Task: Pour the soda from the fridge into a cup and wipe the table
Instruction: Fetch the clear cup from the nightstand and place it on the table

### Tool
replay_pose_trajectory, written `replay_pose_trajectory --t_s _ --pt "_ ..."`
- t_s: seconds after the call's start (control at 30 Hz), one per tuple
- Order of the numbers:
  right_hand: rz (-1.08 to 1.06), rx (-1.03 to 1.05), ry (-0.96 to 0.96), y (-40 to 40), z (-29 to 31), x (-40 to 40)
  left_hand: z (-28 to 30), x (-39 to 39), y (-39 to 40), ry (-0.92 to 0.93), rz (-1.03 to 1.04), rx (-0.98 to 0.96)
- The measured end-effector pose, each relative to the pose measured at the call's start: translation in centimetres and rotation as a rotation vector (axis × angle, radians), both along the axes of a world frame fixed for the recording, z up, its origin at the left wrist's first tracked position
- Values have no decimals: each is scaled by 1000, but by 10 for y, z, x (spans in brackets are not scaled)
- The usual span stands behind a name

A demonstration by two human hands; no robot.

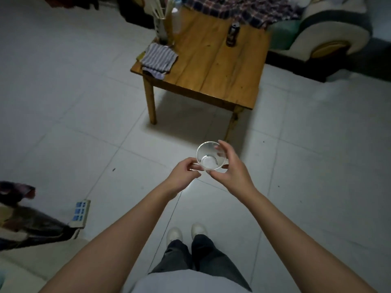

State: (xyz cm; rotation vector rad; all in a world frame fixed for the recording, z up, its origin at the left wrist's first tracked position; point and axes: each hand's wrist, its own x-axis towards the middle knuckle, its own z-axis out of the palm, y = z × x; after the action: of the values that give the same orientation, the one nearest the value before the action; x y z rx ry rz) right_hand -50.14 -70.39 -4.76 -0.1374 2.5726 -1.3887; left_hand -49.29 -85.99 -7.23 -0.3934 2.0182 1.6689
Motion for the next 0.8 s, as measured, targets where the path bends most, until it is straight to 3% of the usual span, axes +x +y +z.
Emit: replay_pose_trajectory --t_s 0.33,0.8 --pt "-281 12 -20 90 -1 14 0 -31 93 -1 -292 -37" --pt "-426 -30 -55 215 -6 0 -1 -56 225 -4 -404 -32"
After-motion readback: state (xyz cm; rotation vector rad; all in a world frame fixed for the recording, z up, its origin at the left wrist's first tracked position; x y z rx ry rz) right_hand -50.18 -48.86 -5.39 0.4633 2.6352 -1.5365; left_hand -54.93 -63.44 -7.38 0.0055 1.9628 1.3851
